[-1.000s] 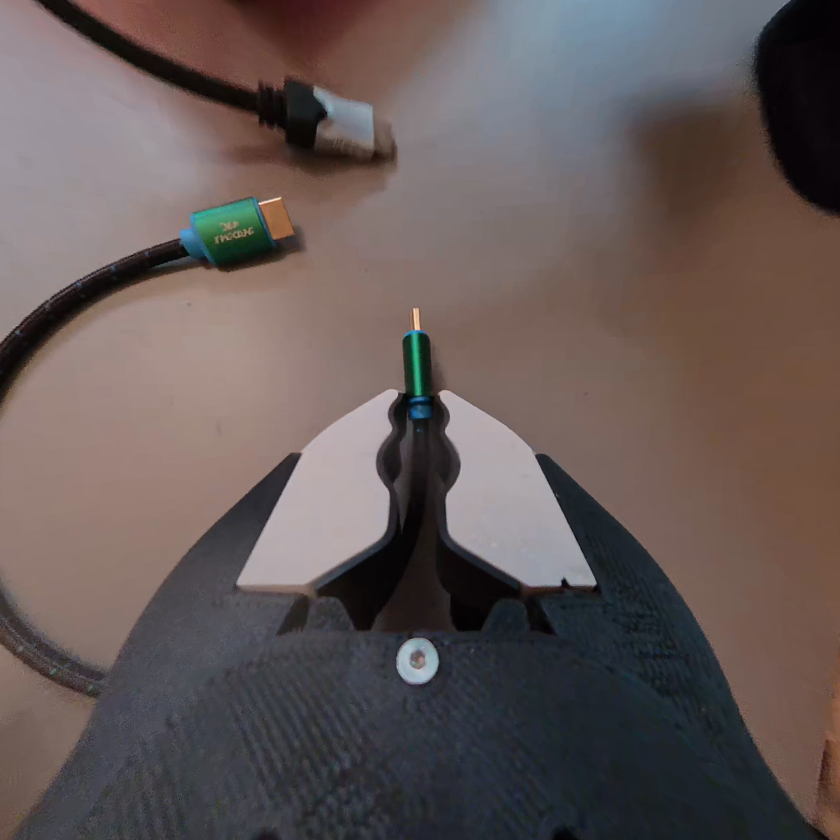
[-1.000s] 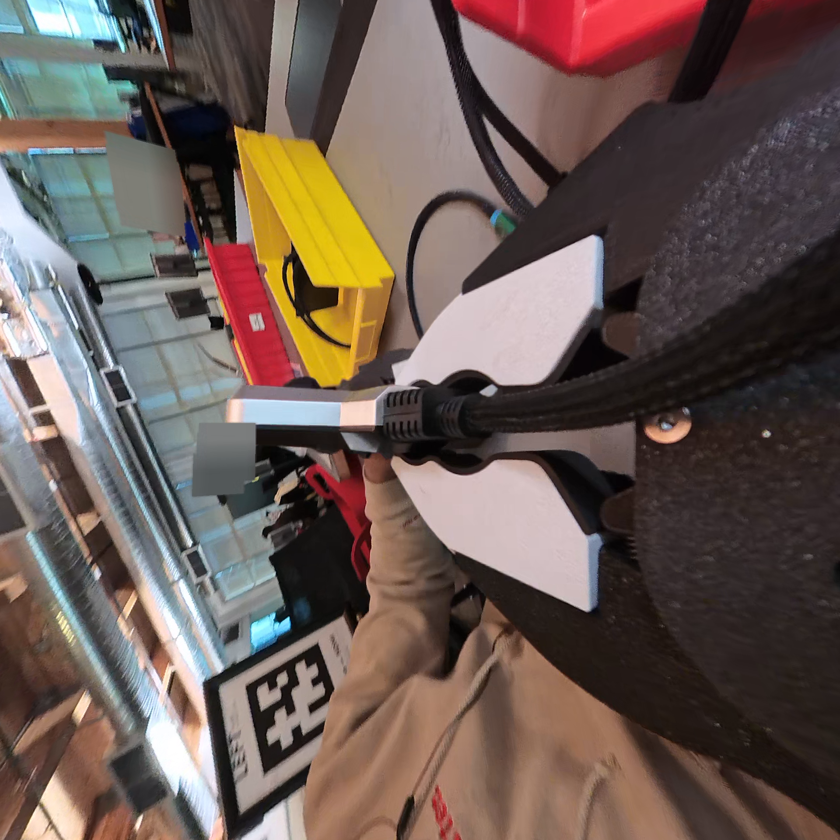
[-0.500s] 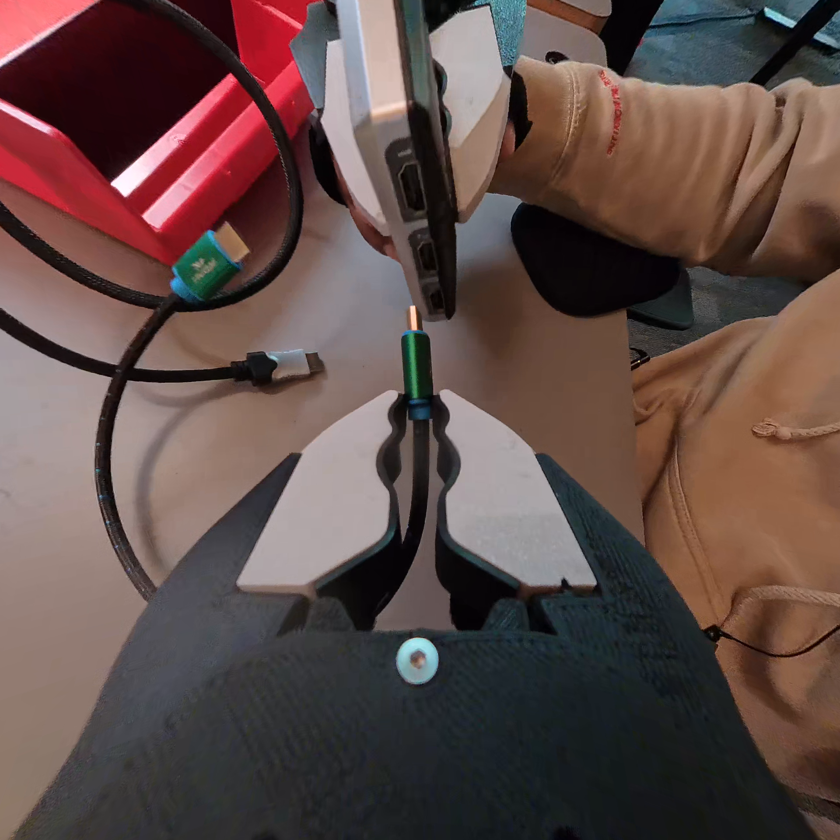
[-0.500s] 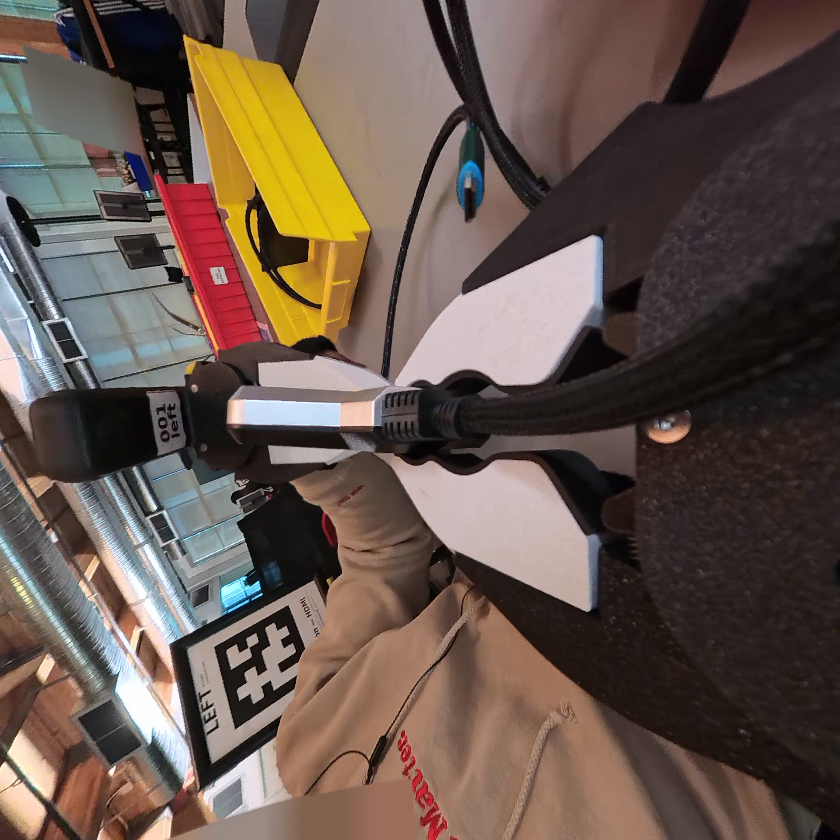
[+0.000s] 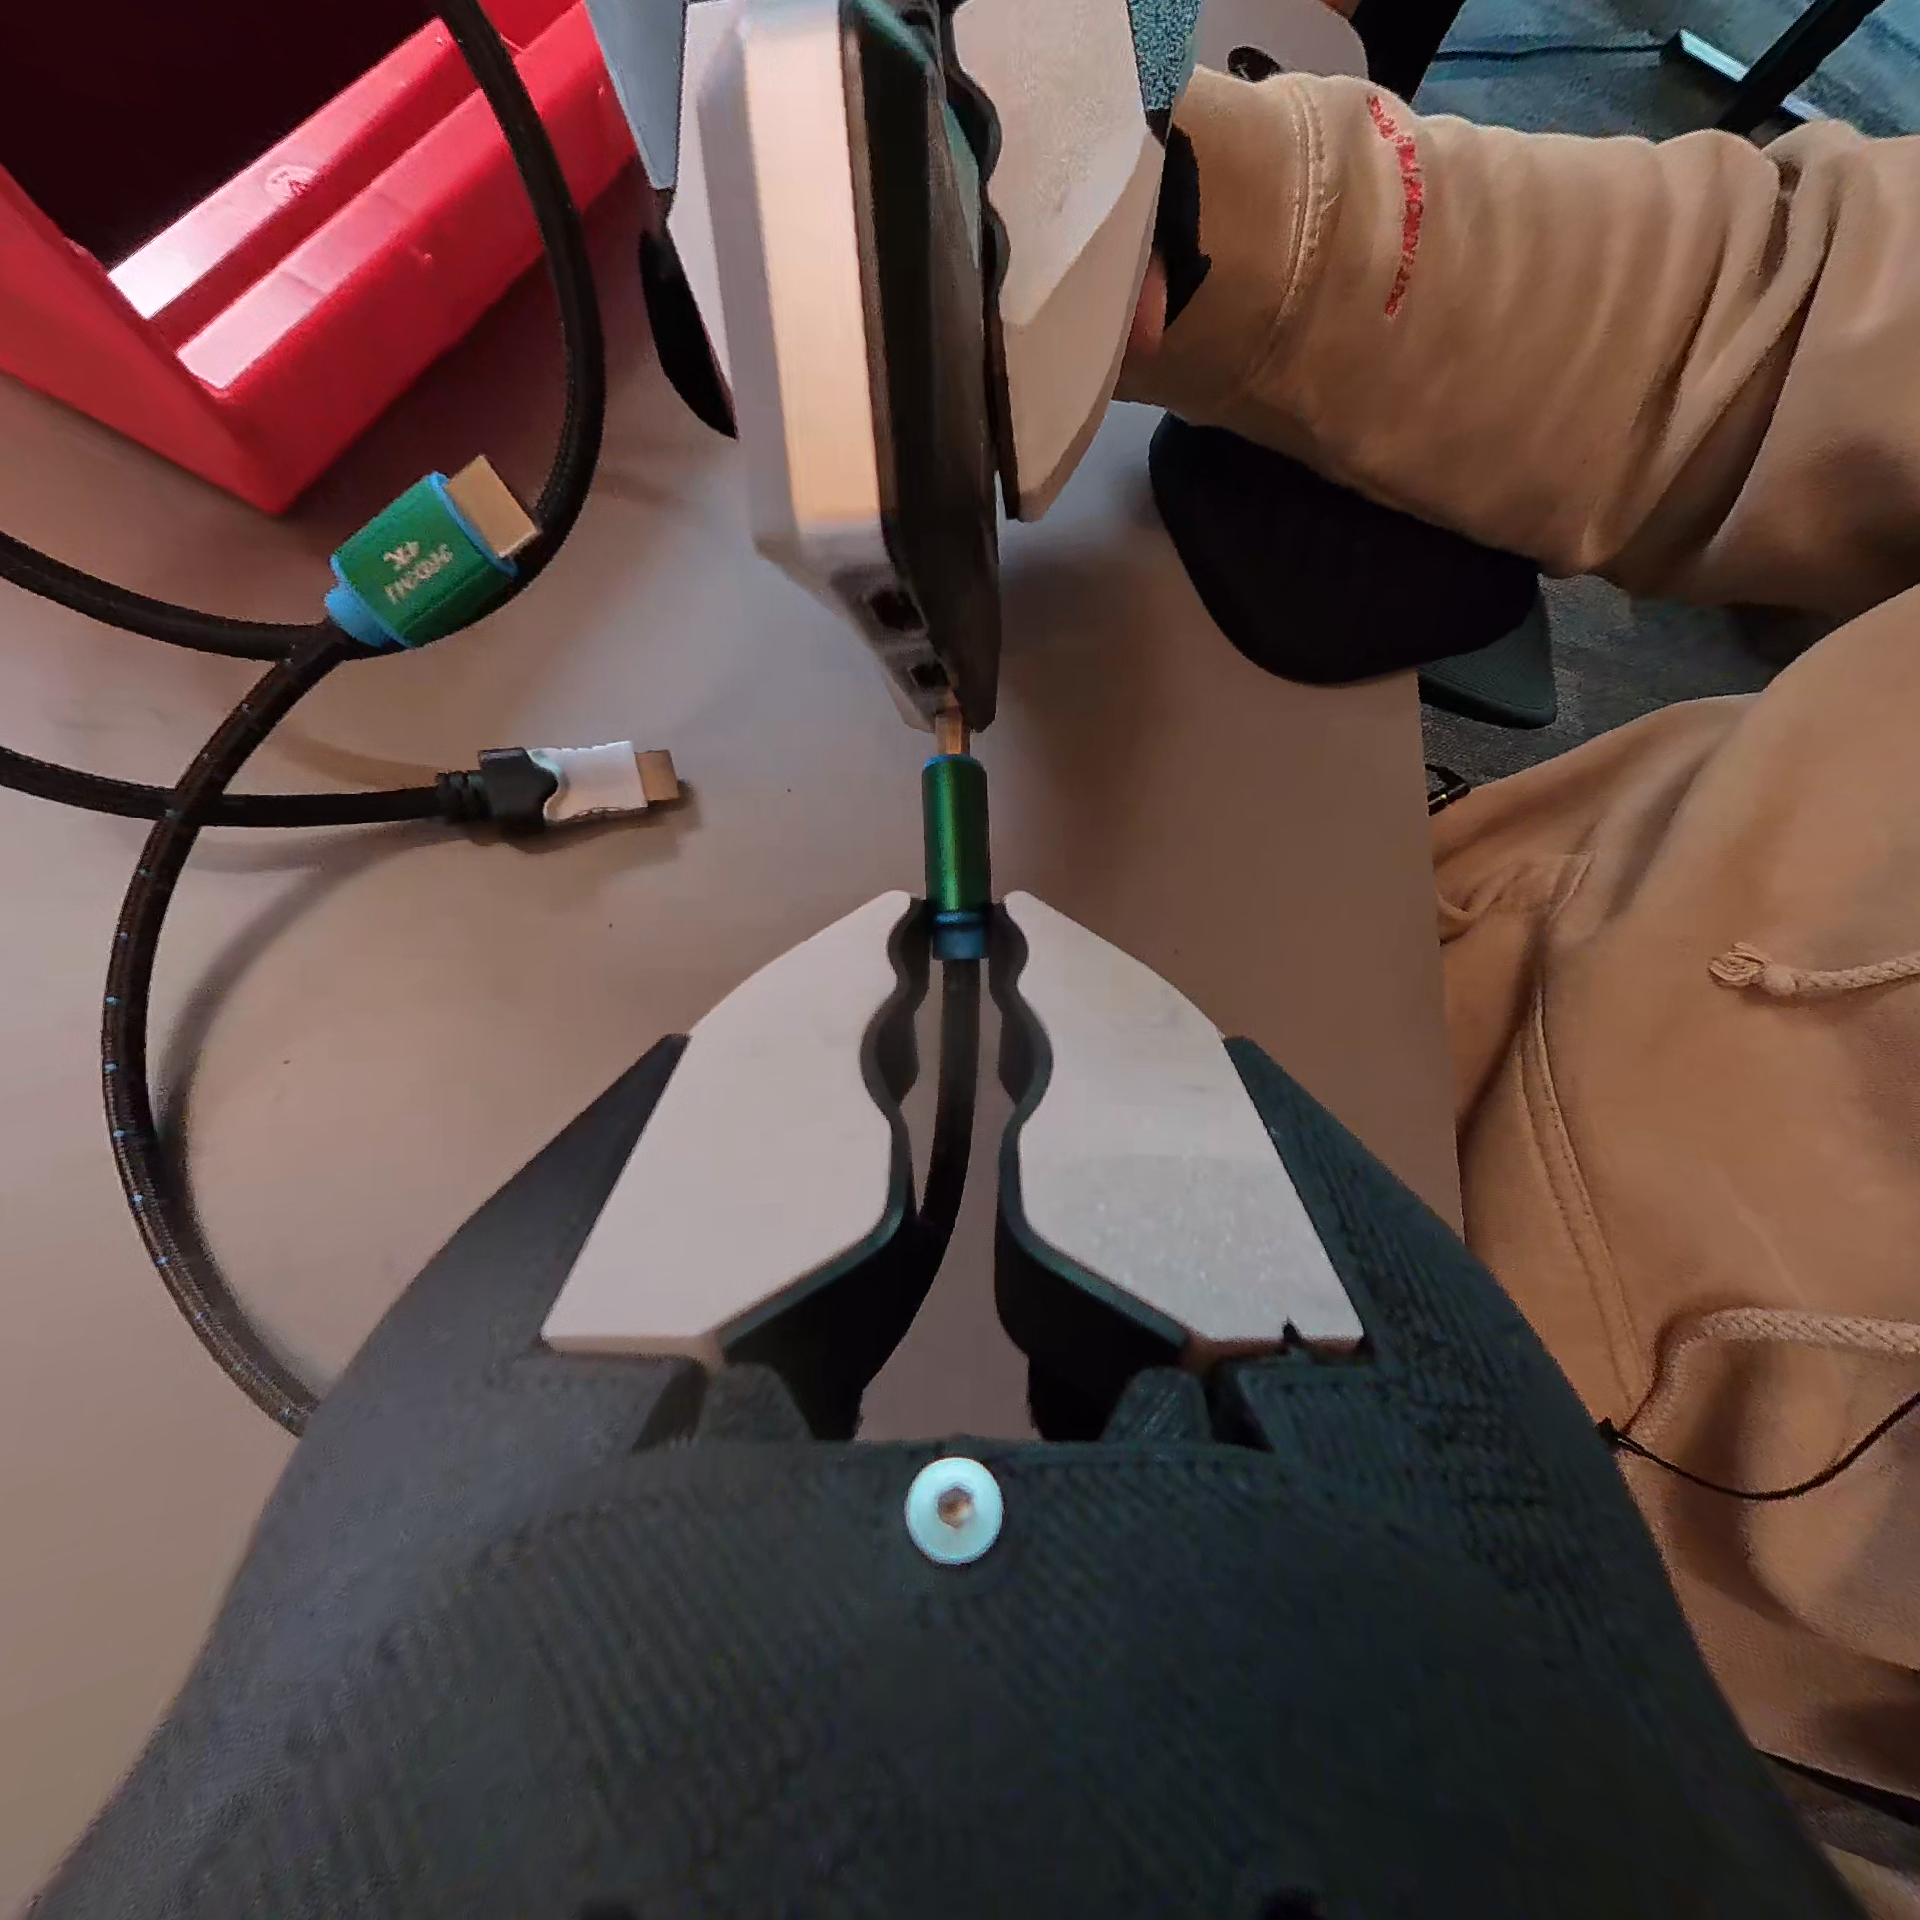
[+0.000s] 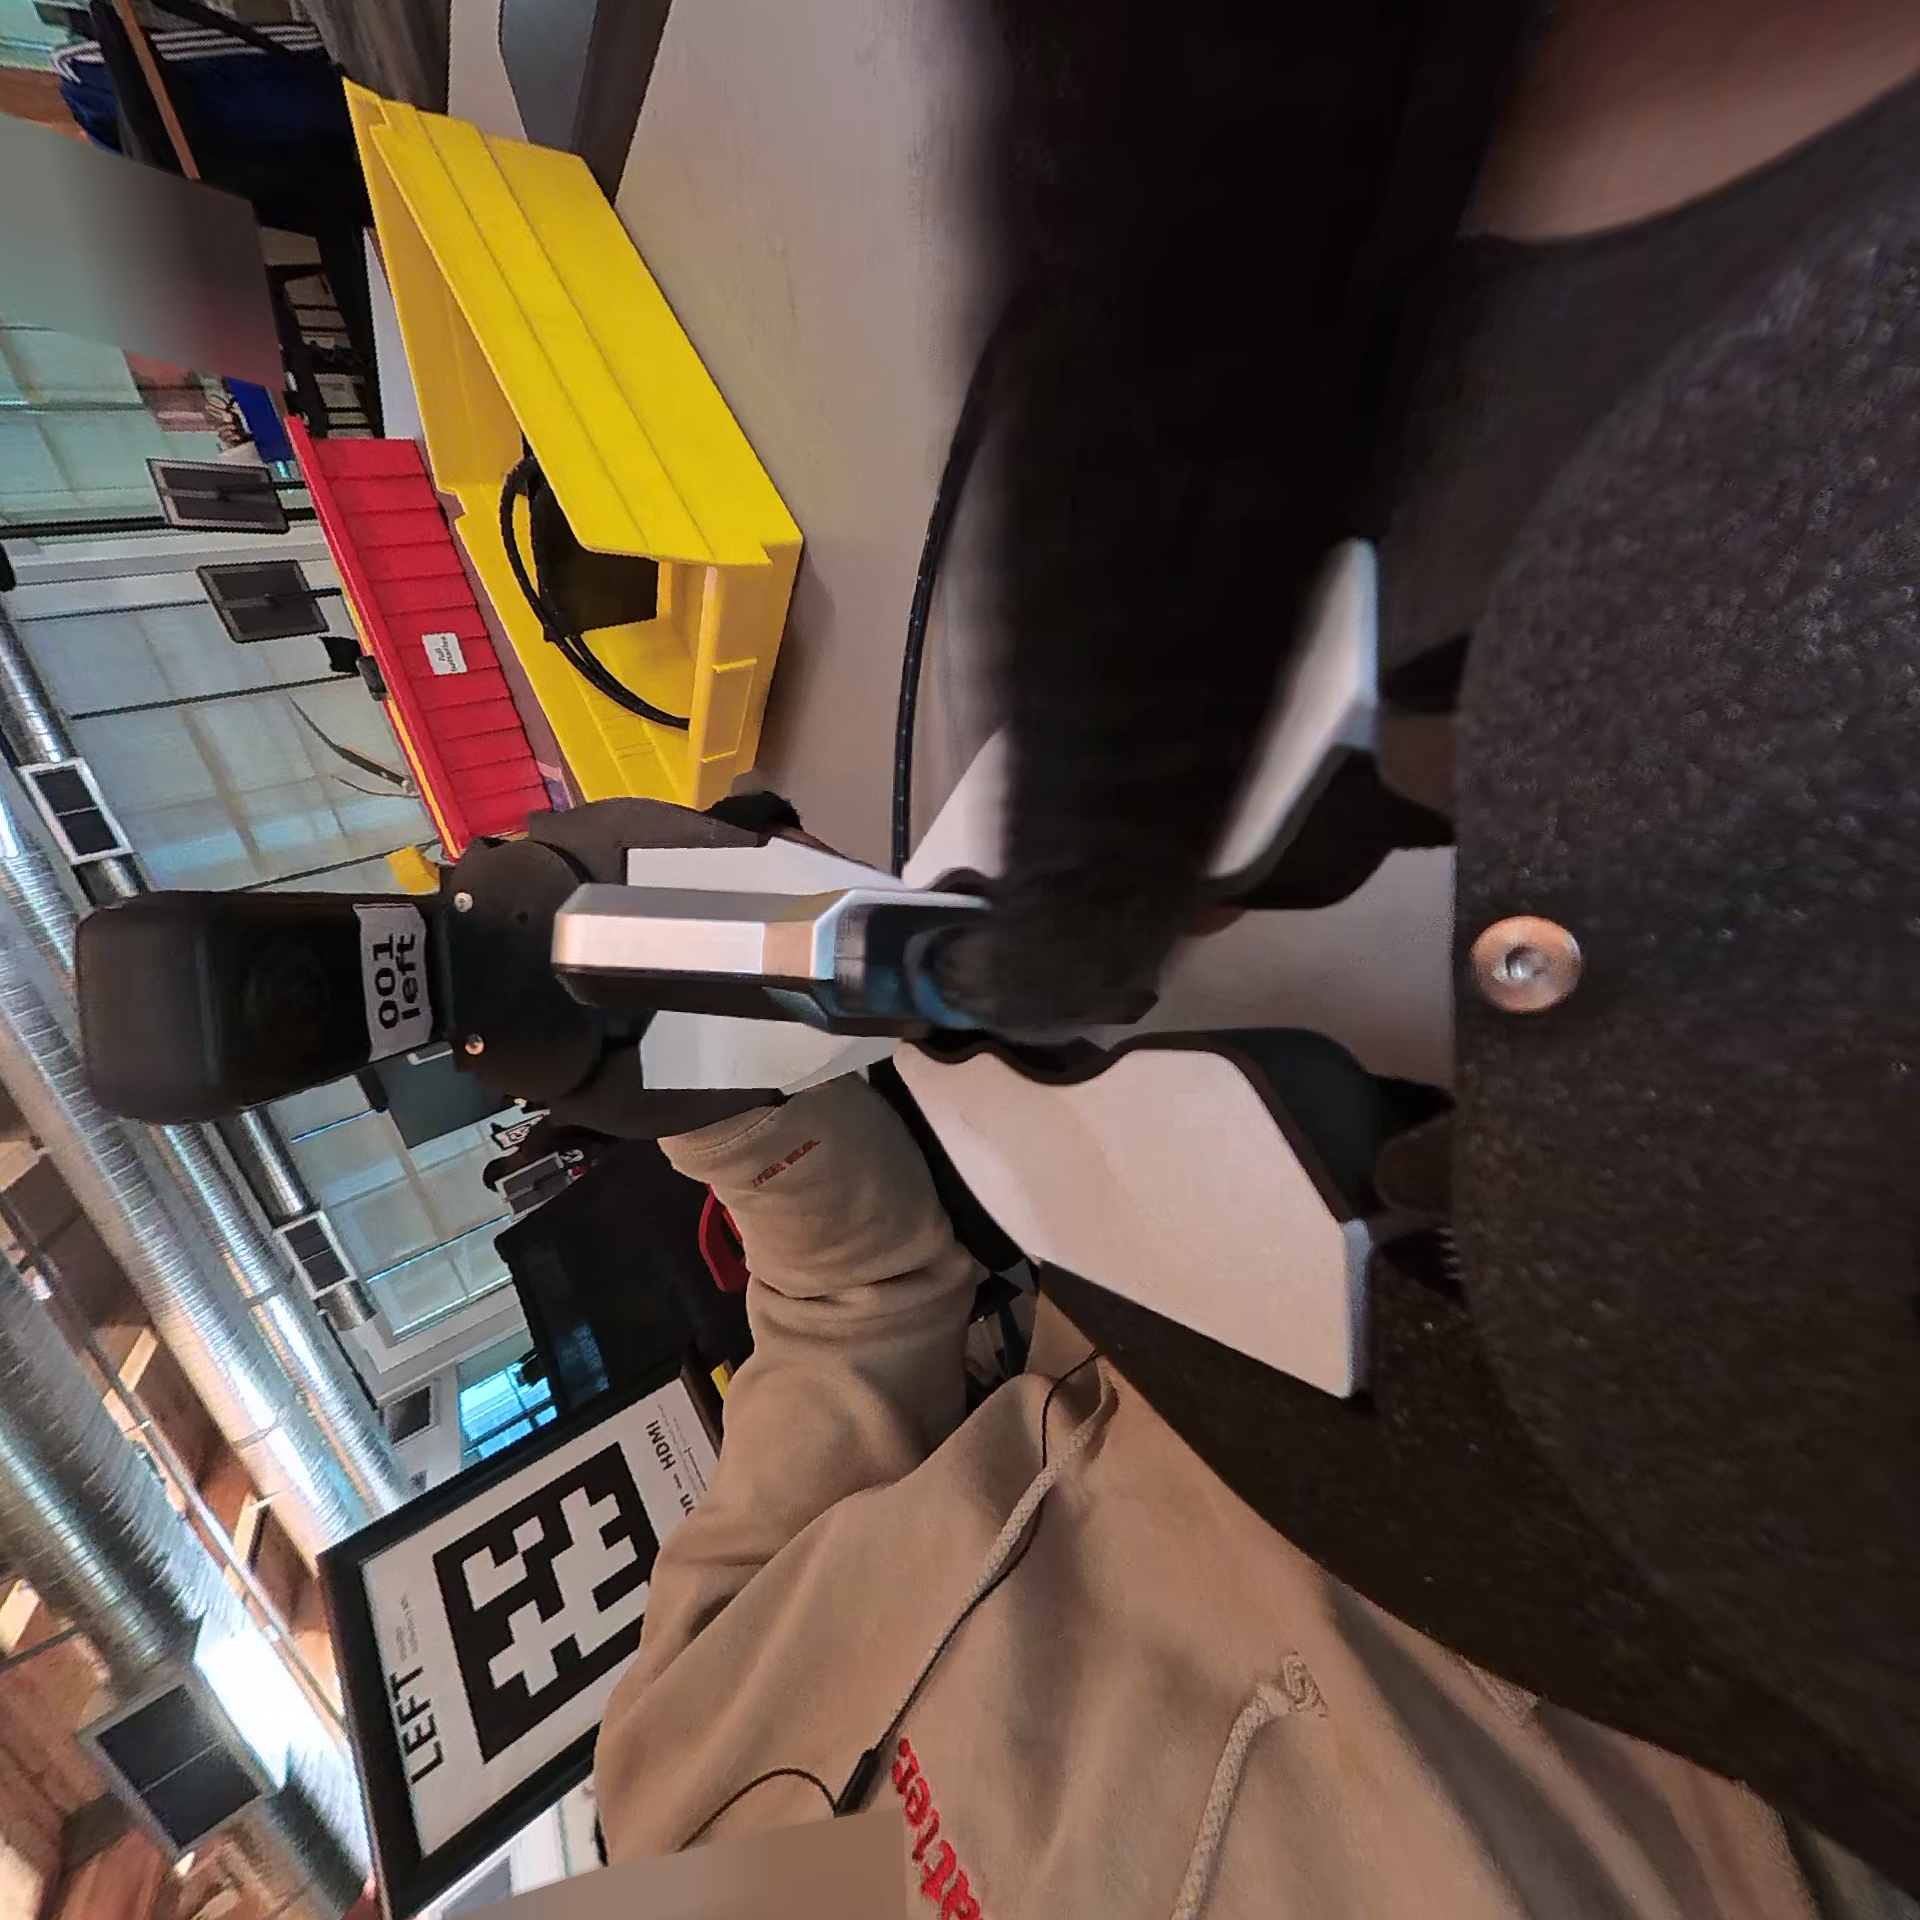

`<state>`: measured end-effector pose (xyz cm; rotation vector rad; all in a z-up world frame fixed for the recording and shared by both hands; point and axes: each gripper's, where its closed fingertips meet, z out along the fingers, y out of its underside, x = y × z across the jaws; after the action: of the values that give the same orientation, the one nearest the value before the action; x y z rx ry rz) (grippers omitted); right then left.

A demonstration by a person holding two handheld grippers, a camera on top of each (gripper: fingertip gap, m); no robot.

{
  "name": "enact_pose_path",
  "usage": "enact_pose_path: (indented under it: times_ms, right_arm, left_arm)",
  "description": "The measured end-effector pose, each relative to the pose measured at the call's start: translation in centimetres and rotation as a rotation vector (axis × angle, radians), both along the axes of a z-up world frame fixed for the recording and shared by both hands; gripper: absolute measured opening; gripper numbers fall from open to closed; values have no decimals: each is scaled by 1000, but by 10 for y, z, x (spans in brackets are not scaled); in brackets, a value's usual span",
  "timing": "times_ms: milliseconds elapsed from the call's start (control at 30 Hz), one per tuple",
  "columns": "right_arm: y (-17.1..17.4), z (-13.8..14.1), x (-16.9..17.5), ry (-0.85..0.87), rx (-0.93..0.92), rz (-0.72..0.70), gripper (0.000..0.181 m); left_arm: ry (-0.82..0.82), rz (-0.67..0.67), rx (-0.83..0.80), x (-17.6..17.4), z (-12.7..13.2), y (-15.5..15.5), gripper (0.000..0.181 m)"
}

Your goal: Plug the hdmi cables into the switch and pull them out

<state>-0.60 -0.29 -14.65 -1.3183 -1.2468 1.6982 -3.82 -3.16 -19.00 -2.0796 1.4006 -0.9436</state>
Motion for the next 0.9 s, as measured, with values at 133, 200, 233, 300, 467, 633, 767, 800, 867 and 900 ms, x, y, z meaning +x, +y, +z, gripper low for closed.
enact_pose_path:
  times_ms: [133, 200, 233, 300, 467, 633, 767, 800, 867, 900]
  right_arm:
    - [-2, 2, -4, 22, -11, 4, 22]
    - [2, 6, -3, 49, -23, -21, 22]
    - [6, 8, -2, 65, -30, -42, 22]
    - [11, 13, 0, 101, -47, -79, 22]
    - [23, 36, 3, 280, -199, -131, 22]
    - [27, 50, 2, 378, -264, -175, 22]
    - [26, 51, 3, 355, -241, -183, 22]
    - [26, 52, 3, 352, -238, -186, 22]
    - [28, 50, 3, 341, -229, -200, 22]
    - [28, 50, 3, 342, -242, -195, 22]
  left_arm:
    - [-24, -10, 4, -1, 1, -1, 11]
    - [-75, 18, 2, -1, 8, 4, 11]
    - [-103, 35, 4, 0, 12, 7, 11]
    - [-161, 63, 12, 1, 20, 13, 11]
    - [-339, 117, -4, 2, 46, 22, 11]
    - [-443, 144, 0, 1, 62, 25, 11]
    - [-473, 136, -30, 4, 62, 24, 11]
    - [-471, 137, -28, 4, 61, 25, 11]
    - [-472, 145, -27, 4, 60, 26, 11]
    - [-485, 148, -40, 5, 61, 27, 11]
